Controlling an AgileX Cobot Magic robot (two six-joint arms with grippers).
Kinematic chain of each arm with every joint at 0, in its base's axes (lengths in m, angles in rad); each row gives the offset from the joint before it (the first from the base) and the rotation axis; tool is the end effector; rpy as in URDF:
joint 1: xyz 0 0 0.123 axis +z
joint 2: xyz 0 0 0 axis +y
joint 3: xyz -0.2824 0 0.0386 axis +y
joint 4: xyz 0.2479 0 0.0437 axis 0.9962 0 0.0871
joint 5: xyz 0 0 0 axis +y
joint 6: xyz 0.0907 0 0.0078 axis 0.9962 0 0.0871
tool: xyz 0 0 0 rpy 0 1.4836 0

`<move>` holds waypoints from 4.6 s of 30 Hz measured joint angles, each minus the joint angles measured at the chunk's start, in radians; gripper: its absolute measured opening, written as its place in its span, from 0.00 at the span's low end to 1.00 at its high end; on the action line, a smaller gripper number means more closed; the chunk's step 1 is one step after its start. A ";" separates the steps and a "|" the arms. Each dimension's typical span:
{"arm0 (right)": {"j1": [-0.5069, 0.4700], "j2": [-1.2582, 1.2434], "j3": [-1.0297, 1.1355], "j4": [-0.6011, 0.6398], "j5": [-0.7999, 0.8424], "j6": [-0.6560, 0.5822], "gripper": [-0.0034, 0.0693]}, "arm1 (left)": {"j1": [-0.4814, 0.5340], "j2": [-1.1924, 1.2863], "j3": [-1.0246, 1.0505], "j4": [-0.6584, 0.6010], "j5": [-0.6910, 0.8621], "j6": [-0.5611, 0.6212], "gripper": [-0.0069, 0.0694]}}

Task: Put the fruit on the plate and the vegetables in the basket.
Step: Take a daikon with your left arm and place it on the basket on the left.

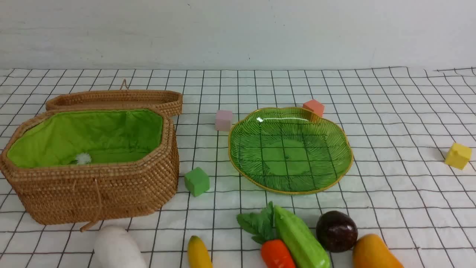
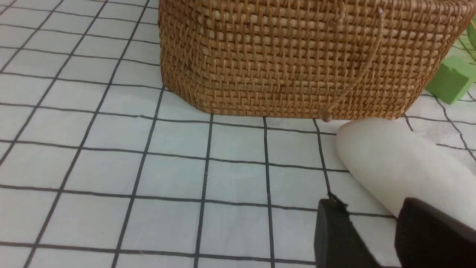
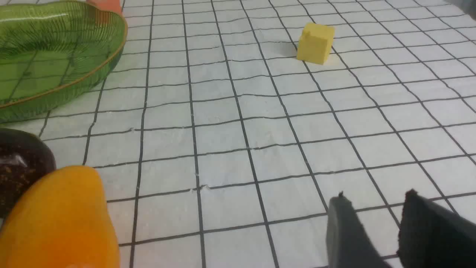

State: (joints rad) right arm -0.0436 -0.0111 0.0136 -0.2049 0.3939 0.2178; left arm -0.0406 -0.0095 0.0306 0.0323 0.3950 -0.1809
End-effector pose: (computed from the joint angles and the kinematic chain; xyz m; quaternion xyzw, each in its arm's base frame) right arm 0.0515 -0.0094 0.1744 0.0520 0.8034 -0.0360 0.5921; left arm 0.0521 -0.0010 0.1679 -0.0485 0.8118 -0.0507 0.5797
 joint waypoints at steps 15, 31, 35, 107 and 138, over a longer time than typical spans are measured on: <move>0.000 0.000 0.000 0.000 0.000 0.000 0.38 | 0.000 0.000 0.000 0.000 0.000 0.000 0.40; 0.000 0.000 0.000 0.000 0.000 0.000 0.38 | 0.000 0.000 0.000 -0.101 -0.420 -0.121 0.40; 0.000 0.000 0.000 0.000 0.000 0.000 0.38 | 0.000 0.000 -0.009 -0.129 -0.583 -0.185 0.40; 0.000 0.000 0.000 0.000 0.000 0.000 0.38 | 0.001 1.079 -0.858 -0.708 0.334 0.079 0.77; 0.000 0.000 0.000 0.000 0.000 0.000 0.38 | 0.052 1.503 -1.287 -0.486 0.314 -0.230 0.93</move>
State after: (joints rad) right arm -0.0436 -0.0111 0.0136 -0.2049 0.3939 0.2178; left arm 0.0114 1.4930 -1.2569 -0.4534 0.7087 -0.4108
